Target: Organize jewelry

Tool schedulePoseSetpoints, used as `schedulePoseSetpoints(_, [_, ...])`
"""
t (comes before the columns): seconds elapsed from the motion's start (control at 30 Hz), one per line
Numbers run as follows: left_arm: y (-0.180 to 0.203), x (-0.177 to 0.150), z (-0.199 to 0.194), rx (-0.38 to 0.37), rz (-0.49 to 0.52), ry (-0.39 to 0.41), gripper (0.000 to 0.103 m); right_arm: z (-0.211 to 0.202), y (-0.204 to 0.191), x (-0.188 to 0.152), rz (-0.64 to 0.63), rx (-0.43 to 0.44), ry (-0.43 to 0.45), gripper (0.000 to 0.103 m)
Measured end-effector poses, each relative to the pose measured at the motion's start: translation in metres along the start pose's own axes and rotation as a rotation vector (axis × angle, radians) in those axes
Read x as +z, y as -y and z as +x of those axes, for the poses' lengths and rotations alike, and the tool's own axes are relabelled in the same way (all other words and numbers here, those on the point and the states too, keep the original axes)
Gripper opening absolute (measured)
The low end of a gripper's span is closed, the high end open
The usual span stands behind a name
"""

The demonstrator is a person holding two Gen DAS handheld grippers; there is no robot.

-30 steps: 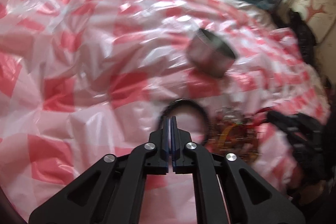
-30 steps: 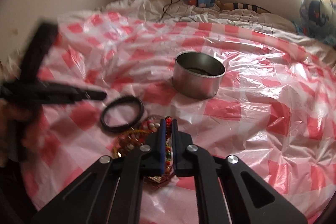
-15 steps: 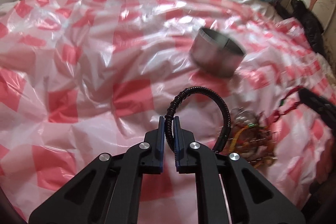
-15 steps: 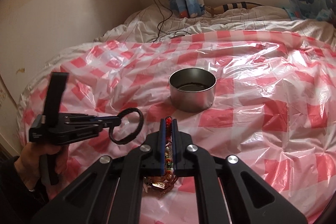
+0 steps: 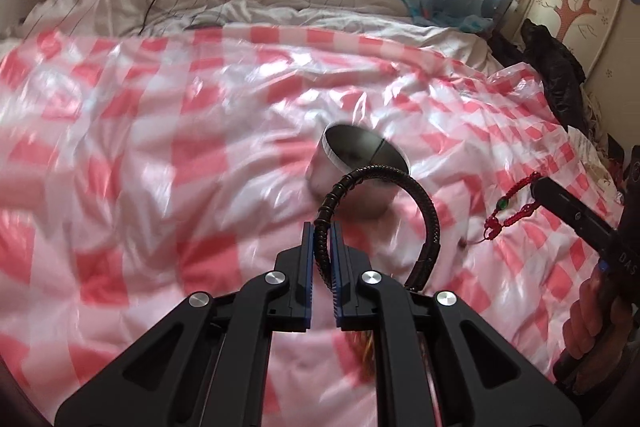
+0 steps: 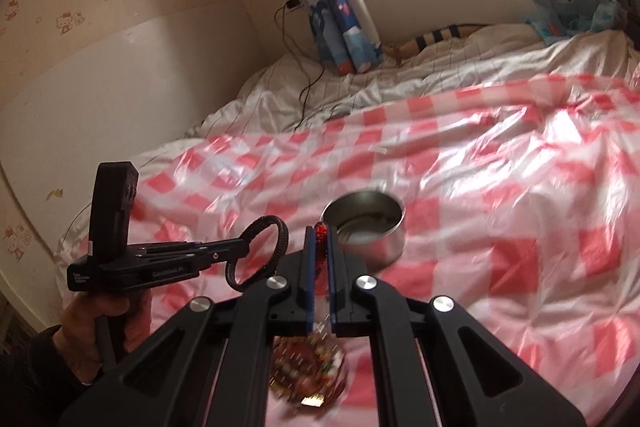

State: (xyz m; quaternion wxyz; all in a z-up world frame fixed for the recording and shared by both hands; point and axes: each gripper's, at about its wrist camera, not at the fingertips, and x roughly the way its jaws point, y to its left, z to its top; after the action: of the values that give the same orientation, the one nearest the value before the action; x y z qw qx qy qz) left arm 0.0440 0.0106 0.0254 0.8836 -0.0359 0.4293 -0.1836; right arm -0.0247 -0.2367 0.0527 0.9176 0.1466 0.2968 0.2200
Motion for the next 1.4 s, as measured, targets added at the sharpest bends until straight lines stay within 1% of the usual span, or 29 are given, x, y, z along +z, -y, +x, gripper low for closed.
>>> schedulePoseSetpoints(0.2, [0.015,0.043,0.038,0.007,0.044,-0.015,0.007,0.028,0.015,0.034,-0.022,-0.044,0.007,0.006])
schedulePoseSetpoints(0.33, [0.023,0.061,0.066,0.013,0.059,-0.041,0.007,0.055,0.025,0.044,-0.030,-0.071,-0.013,0.006])
schedulePoseSetpoints(0.43, [0.026,0.067,0.084,0.020,0.068,-0.068,0.007,0.077,0.032,0.049,-0.034,-0.087,-0.034,0.006])
schedulePoseSetpoints(0.6, [0.026,0.067,0.105,0.042,0.092,-0.113,0.007,0.107,0.041,0.047,-0.029,-0.093,-0.077,0.006])
schedulePoseSetpoints(0.7, [0.024,0.066,0.114,0.032,0.091,-0.143,0.010,0.120,0.043,0.042,-0.032,-0.096,-0.106,0.006])
schedulePoseSetpoints(0.83, [0.019,0.067,0.110,0.024,0.069,-0.142,0.011,0.140,0.042,0.030,-0.037,-0.075,-0.175,0.006])
schedulePoseSetpoints(0.87, [0.018,0.067,0.106,0.027,0.065,-0.136,0.011,0.147,0.041,0.026,-0.047,-0.067,-0.218,0.007])
schedulePoseSetpoints(0.9, [0.016,0.066,0.101,0.029,0.060,-0.131,0.011,0.153,0.039,0.022,-0.058,-0.077,-0.262,0.025])
schedulePoseSetpoints(0.93, [0.014,0.064,0.094,0.038,0.054,-0.128,0.012,0.152,0.039,0.020,-0.059,-0.077,-0.263,0.061])
schedulePoseSetpoints(0.97, [0.011,0.063,0.088,0.048,0.051,-0.123,0.014,0.148,0.039,0.018,-0.056,-0.081,-0.246,0.068])
schedulePoseSetpoints(1.07, [0.003,0.049,0.064,0.052,0.042,-0.108,0.022,0.118,0.032,0.022,-0.079,-0.120,-0.186,0.069])
schedulePoseSetpoints(1.1, [-0.001,0.039,0.052,0.050,0.032,-0.103,0.024,0.108,0.030,0.024,-0.083,-0.130,-0.170,0.069])
schedulePoseSetpoints(1.13, [-0.003,0.032,0.045,0.044,0.027,-0.103,0.025,0.090,0.028,0.024,-0.078,-0.132,-0.155,0.069])
schedulePoseSetpoints(1.2, [-0.006,0.014,0.034,0.028,0.028,-0.109,0.031,0.069,0.026,0.020,-0.070,-0.126,-0.141,0.069])
schedulePoseSetpoints(1.23, [-0.007,0.002,0.028,0.020,0.026,-0.113,0.033,0.055,0.025,0.012,-0.074,-0.136,-0.139,0.069])
schedulePoseSetpoints(1.3, [-0.007,-0.017,0.019,-0.006,0.019,-0.119,0.041,0.033,0.024,-0.011,-0.079,-0.165,-0.167,0.069])
schedulePoseSetpoints(1.37, [-0.007,-0.037,0.011,-0.043,0.009,-0.116,0.045,0.019,0.025,-0.031,-0.069,-0.179,-0.194,0.068])
schedulePoseSetpoints(1.4, [-0.004,-0.047,0.009,-0.065,0.015,-0.120,0.046,0.016,0.024,-0.037,-0.069,-0.176,-0.206,0.059])
